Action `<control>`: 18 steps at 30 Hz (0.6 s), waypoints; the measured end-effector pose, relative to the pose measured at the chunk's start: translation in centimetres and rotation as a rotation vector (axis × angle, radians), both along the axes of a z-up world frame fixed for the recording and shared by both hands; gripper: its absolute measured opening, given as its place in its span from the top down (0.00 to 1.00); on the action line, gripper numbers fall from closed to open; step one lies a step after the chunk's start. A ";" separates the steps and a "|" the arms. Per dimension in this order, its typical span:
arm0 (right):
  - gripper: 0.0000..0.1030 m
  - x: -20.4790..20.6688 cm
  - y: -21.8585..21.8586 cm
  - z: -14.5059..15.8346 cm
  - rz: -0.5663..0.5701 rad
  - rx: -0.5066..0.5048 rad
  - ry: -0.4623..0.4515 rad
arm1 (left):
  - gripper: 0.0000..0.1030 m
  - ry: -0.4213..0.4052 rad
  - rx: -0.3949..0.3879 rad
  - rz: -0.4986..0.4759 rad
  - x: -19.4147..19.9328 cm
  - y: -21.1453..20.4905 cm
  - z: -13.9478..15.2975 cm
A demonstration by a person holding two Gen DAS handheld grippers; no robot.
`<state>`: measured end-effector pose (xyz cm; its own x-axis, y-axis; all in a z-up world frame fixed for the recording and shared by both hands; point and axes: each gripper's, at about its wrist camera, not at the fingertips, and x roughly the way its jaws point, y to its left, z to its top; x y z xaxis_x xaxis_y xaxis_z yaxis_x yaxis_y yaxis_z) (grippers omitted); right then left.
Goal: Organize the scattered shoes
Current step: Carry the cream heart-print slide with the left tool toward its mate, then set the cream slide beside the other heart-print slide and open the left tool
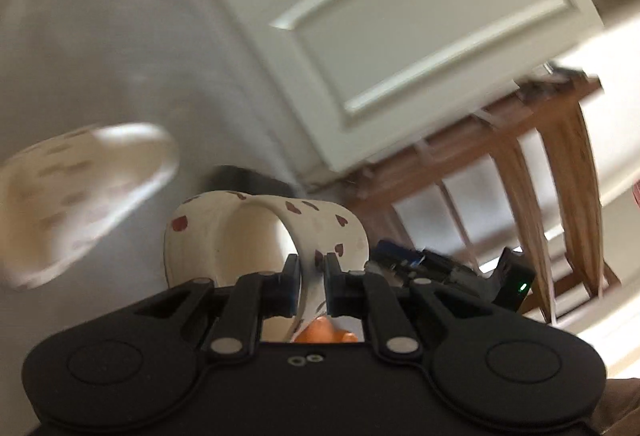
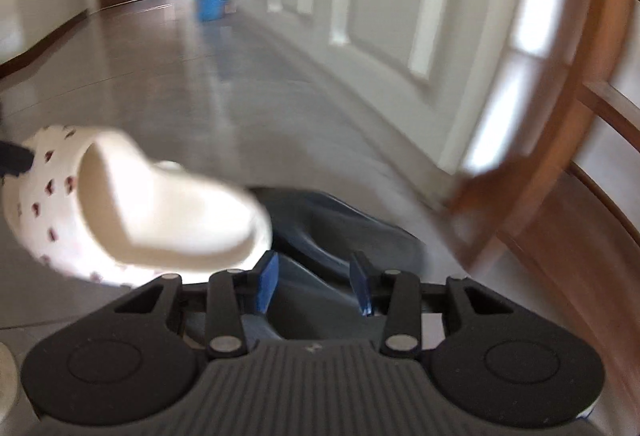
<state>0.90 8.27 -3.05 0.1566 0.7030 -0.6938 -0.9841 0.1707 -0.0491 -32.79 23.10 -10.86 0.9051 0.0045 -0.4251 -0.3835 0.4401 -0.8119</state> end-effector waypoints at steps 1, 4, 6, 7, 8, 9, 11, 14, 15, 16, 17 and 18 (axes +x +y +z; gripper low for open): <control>0.57 -1.0 1.3 0.0 0.032 -0.008 -0.003 | 0.93 0.018 -0.027 0.030 -1.3 -0.1 -1.0; 0.57 -4.3 4.2 -0.4 0.120 -0.029 -0.021 | 0.93 0.028 -0.135 0.146 -4.0 0.4 -4.0; 0.57 -5.9 5.1 -0.7 0.161 -0.040 -0.021 | 0.92 0.029 -0.169 0.193 -5.1 0.6 -5.4; 0.57 -6.8 5.5 -0.9 0.182 -0.049 -0.018 | 0.93 0.032 -0.179 0.210 -5.6 0.7 -6.0; 0.57 -7.1 5.7 -1.0 0.191 -0.055 -0.018 | 0.90 0.038 -0.192 0.226 -6.0 0.8 -6.8; 0.57 -7.8 6.0 -1.4 0.206 -0.072 -0.019 | 0.90 0.051 -0.208 0.241 -6.1 0.7 -7.7; 0.57 -8.5 6.5 -2.1 0.220 -0.101 -0.014 | 0.89 0.058 -0.240 0.279 -6.2 0.7 -9.5; 0.57 -9.3 6.7 -3.2 0.236 -0.145 -0.005 | 0.87 0.068 -0.254 0.323 -5.5 0.8 -10.9; 0.57 -9.5 6.7 -3.5 0.247 -0.157 -0.013 | 0.86 0.066 -0.270 0.339 -5.1 0.9 -11.4; 0.57 -9.8 6.7 -3.8 0.260 -0.168 -0.025 | 0.82 0.063 -0.285 0.355 -4.7 0.9 -11.9; 0.57 -9.7 6.6 -4.1 0.266 -0.173 -0.028 | 0.81 0.064 -0.284 0.363 -4.4 1.0 -12.1; 0.57 -9.9 6.8 -4.4 0.282 -0.189 -0.027 | 0.81 0.070 -0.259 0.359 -4.0 1.3 -11.8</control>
